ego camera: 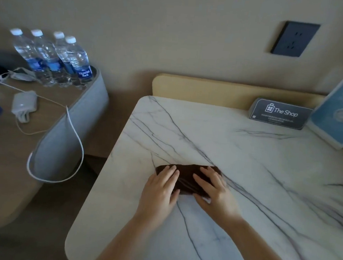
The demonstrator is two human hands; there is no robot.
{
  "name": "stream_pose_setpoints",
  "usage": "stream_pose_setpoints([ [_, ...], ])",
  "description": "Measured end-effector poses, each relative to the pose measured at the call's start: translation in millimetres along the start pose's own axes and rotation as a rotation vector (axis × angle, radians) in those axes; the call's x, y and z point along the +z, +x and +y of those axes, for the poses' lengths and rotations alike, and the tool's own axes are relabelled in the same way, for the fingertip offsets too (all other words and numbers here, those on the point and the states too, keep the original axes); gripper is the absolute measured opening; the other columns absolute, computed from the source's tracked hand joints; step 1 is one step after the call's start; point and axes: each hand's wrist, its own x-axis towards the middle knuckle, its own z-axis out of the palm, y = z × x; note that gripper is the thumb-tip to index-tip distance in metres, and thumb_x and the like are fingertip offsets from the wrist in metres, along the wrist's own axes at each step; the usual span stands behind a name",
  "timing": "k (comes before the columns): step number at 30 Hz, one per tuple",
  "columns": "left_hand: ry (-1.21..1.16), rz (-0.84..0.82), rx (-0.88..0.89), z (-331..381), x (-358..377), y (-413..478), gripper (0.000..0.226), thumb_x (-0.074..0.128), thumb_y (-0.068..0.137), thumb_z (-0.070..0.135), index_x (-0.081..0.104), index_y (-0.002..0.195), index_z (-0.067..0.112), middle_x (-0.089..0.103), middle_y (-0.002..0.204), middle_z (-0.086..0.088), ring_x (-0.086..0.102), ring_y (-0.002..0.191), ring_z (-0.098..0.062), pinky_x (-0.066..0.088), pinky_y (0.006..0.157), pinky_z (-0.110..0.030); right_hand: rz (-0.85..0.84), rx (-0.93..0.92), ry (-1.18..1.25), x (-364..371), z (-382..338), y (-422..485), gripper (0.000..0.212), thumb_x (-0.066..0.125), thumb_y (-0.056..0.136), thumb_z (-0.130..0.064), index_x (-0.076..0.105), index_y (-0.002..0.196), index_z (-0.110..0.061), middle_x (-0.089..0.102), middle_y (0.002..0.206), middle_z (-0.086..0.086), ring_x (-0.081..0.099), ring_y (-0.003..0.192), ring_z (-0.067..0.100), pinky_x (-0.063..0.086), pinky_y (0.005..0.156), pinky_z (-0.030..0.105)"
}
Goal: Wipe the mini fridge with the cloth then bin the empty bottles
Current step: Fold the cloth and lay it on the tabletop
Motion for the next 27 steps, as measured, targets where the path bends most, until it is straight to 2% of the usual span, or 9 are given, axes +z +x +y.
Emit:
stream_pose_setpoints([
  [4,0.0,-0.031,0.014,-2,14,-8,0.058,0.082,0.059,0.006,0.063,0.113,0.001,0.059,0.124,-0.014,0.057,0.112,-0.031,0.055,0.078,-0.038,-0.029,0.013,-0.045,13,1,-9,0.06,0.082,0.063,-0.008,0.06,0.118,-0.006,0.054,0.125,0.024,0.045,0.119,0.047,0.041,0.089,0.062],
  [7,-0.049,0.003,-0.001,-6,22,-9,0.056,0.08,0.06,0.0,0.064,0.113,0.004,0.057,0.126,-0.011,0.056,0.113,-0.03,0.055,0.077,-0.033,0.018,-0.001,-0.005,16,9,-3,0.054,0.081,0.06,0.003,0.064,0.111,-0.004,0.057,0.12,0.026,0.049,0.112,0.05,0.04,0.085,0.062],
  [11,-0.128,0.053,-0.034,-16,31,12,0.055,0.082,0.057,-0.005,0.067,0.109,0.006,0.061,0.122,-0.008,0.059,0.109,-0.026,0.055,0.076,-0.029,0.045,-0.005,0.01,20,23,13,0.048,0.079,0.062,0.004,0.066,0.109,-0.002,0.058,0.118,0.027,0.05,0.109,0.051,0.037,0.087,0.061],
  [19,-0.186,0.071,-0.073,-46,58,88,0.052,0.081,0.054,-0.011,0.07,0.102,0.005,0.065,0.115,-0.009,0.061,0.105,-0.028,0.057,0.071,-0.034,0.109,0.02,0.031,39,70,76,0.045,0.08,0.061,0.004,0.068,0.104,-0.003,0.061,0.113,0.026,0.055,0.105,0.05,0.046,0.078,0.066],
  [24,-0.215,0.089,-0.094,-71,80,151,0.05,0.077,0.058,-0.013,0.069,0.104,0.004,0.064,0.116,-0.01,0.059,0.108,-0.031,0.053,0.082,-0.036,0.105,0.063,0.044,54,109,133,0.046,0.08,0.061,0.002,0.068,0.106,-0.003,0.061,0.113,0.026,0.055,0.105,0.048,0.047,0.075,0.066],
  [27,-0.213,0.094,-0.099,-86,92,185,0.049,0.076,0.06,-0.012,0.068,0.106,0.004,0.063,0.118,-0.01,0.058,0.109,-0.03,0.048,0.087,-0.031,0.124,0.071,0.031,60,129,166,0.046,0.08,0.061,0.003,0.068,0.105,-0.003,0.062,0.112,0.026,0.057,0.104,0.048,0.048,0.074,0.065],
])
